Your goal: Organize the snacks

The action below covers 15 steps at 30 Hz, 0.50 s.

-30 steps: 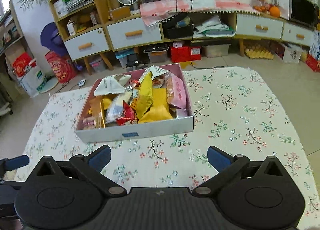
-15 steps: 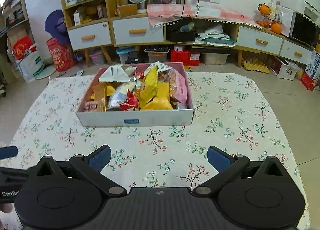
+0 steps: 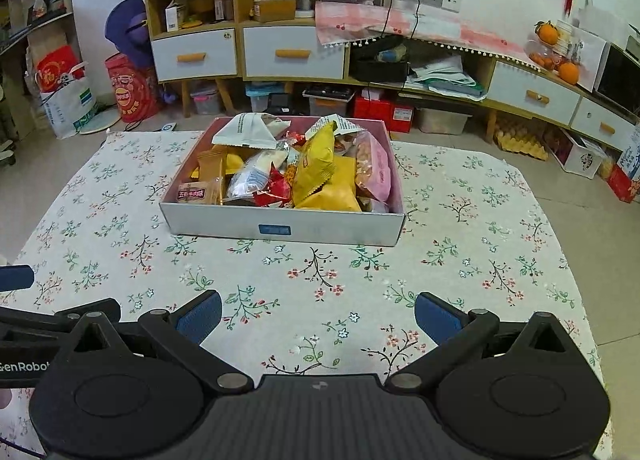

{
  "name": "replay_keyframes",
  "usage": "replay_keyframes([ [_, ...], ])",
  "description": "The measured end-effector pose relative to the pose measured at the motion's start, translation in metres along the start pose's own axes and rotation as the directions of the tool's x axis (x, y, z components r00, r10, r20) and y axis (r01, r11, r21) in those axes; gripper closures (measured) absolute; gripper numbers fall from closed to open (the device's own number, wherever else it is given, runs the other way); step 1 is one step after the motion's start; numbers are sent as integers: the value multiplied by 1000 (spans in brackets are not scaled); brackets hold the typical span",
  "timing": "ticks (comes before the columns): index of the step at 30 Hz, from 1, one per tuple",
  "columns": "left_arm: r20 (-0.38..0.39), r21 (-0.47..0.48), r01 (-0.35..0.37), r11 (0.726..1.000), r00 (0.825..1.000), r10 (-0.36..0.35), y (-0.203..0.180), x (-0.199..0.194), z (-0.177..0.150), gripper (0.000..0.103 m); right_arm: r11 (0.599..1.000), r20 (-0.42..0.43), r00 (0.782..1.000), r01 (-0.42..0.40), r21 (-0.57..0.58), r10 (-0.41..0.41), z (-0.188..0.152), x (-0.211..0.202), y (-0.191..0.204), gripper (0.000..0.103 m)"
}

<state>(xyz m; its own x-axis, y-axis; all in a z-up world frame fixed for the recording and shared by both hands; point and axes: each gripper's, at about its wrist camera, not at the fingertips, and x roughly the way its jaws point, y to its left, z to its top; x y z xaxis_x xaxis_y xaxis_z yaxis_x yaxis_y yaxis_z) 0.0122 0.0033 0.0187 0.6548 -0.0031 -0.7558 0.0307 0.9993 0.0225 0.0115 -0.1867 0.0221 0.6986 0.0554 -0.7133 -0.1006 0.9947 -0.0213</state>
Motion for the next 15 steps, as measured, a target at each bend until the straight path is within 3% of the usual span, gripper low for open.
replay_keyframes([
  [15,-7,-4,-2,1000,1000,2,1,1,-1,0,1000,-3,1000,3,-1,-3,0,1,-1,25],
])
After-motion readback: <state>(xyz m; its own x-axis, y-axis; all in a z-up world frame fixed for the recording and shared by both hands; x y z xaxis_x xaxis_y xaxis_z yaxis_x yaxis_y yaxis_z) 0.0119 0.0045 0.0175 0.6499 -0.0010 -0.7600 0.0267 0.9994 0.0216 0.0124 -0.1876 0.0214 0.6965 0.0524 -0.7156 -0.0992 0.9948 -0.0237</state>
